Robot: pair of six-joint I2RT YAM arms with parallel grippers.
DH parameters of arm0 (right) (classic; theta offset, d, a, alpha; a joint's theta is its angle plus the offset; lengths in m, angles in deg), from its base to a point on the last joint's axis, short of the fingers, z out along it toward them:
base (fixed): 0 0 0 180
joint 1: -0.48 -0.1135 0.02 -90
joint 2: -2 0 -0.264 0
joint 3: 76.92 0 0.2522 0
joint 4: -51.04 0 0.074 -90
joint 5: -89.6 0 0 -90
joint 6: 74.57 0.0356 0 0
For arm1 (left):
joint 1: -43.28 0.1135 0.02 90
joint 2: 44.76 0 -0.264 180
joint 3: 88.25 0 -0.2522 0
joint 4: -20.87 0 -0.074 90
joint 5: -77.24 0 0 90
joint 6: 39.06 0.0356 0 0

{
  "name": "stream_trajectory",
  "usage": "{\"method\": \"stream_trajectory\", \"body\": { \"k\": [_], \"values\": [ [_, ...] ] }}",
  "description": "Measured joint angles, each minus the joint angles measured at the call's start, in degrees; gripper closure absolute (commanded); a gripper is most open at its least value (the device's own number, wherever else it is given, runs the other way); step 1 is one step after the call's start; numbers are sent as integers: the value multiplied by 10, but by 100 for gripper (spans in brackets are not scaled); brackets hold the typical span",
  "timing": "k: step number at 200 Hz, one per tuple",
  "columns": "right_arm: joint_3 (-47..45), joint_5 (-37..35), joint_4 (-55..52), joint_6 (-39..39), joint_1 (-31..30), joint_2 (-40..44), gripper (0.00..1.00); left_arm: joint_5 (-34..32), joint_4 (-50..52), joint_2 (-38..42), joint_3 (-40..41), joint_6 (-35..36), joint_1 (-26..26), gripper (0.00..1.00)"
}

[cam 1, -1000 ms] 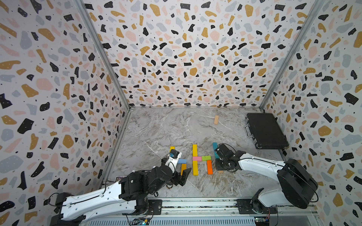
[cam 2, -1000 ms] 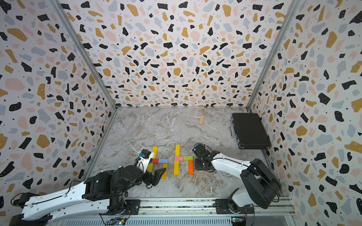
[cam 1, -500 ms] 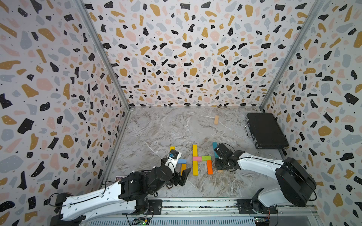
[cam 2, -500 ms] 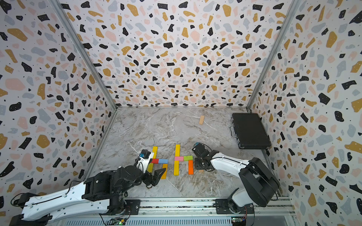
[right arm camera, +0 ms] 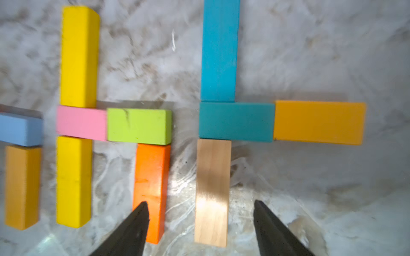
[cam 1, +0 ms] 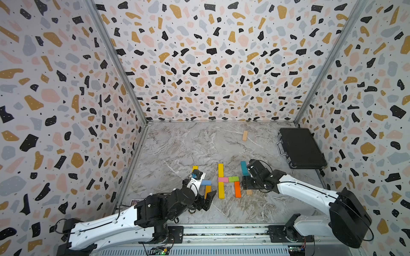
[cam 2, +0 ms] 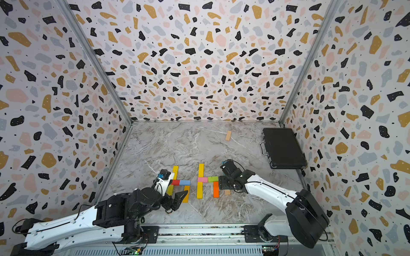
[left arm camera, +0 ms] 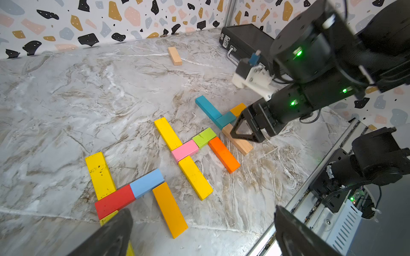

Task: Assemble the letter h with building blocks
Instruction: Pick up the building block from the center of the board.

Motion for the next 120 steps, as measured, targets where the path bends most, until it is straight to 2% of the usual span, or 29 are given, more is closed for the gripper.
{"method": "stream_trajectory", "body": {
  "k": [33,69,96,120],
  "values": [
    [107,-32,19,-1,65,-64,13,0,0,5,0,0,0,1],
    [250,-30,47,-2,149,-261,13,6,3,6,0,2,0,1],
    [371,-19,47,-11,184,-394,17,19,7,9,0,2,1,1],
    [475,-19,35,-17,202,-478,21,34,7,11,0,5,3,1]
  ]
}}
